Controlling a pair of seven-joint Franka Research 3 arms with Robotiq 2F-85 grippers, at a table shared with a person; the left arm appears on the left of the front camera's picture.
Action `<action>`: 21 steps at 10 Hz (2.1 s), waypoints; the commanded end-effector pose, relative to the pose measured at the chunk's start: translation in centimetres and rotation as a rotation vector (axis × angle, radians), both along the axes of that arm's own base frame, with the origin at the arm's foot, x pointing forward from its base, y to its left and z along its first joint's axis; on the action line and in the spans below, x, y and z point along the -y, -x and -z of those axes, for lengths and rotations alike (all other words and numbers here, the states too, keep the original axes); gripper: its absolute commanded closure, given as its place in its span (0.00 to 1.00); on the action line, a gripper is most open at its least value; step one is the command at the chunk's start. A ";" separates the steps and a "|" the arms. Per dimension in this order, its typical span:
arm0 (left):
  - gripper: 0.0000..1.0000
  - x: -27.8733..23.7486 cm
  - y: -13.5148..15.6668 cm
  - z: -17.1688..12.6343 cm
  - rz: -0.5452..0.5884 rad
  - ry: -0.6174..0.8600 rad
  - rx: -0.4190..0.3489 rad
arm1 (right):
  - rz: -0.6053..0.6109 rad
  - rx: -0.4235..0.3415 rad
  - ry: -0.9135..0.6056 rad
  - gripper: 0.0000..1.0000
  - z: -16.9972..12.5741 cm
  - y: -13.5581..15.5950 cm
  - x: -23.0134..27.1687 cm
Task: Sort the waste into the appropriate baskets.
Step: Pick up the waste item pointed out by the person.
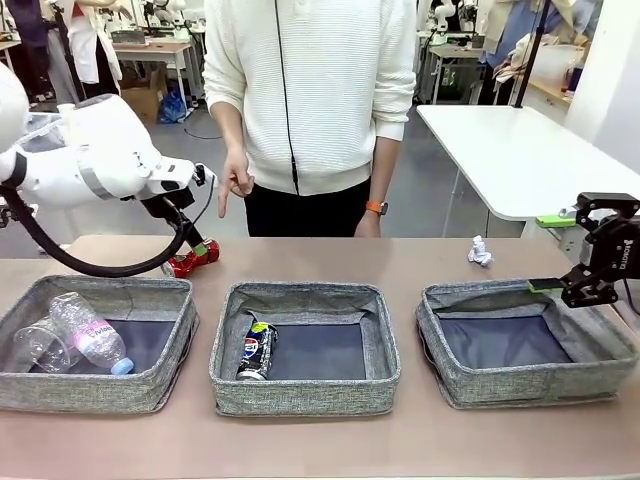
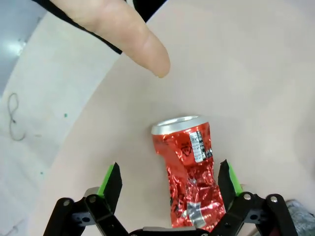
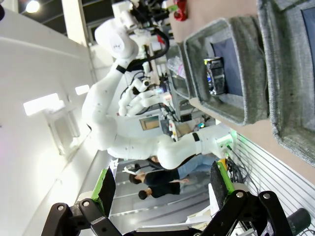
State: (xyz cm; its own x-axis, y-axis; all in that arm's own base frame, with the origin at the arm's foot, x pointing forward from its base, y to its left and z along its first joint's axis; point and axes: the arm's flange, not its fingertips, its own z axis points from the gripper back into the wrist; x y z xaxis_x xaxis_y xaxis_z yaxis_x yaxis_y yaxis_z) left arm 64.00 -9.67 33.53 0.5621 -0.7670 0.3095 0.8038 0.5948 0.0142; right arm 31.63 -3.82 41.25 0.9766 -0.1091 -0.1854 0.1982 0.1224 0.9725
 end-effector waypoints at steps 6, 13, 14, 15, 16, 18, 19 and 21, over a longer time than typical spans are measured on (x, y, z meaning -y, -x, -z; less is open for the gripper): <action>0.00 0.2 -2.0 2.5 0.029 -0.019 -0.122 | -0.010 0.021 -0.002 0.00 0.0 0.6 0.2; 1.00 0.3 -1.6 2.2 0.020 -0.035 -0.143 | -0.010 0.021 -0.002 0.00 0.0 0.6 0.2; 0.96 0.3 -1.5 2.2 0.020 -0.035 -0.143 | -0.010 0.021 -0.002 0.00 0.0 0.6 0.2; 1.00 0.3 -1.5 2.1 0.018 -0.035 -0.143 | -0.010 0.021 -0.002 0.00 0.0 0.6 0.2; 1.00 0.3 -1.4 2.0 0.013 -0.032 -0.143 | -0.010 0.021 -0.002 0.00 0.0 0.6 0.2; 1.00 0.1 -1.4 1.7 -0.004 -0.012 -0.147 | -0.010 0.021 -0.002 0.00 0.0 0.6 0.2; 1.00 -0.3 -1.2 1.0 -0.048 0.028 -0.173 | -0.010 0.021 -0.002 0.00 0.0 0.6 0.2; 1.00 -2.6 0.8 -4.8 -0.199 0.118 -0.186 | -0.010 0.021 -0.002 0.00 0.0 0.6 0.2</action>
State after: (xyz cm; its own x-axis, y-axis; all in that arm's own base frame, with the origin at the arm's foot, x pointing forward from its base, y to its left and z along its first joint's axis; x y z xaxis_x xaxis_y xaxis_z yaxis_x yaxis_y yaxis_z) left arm 65.16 -8.15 34.55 0.6932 -0.6843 0.2263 0.7188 0.6796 -0.1468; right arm 31.63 -3.82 41.25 0.9766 -0.1090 -0.1852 0.1981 0.1223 0.9725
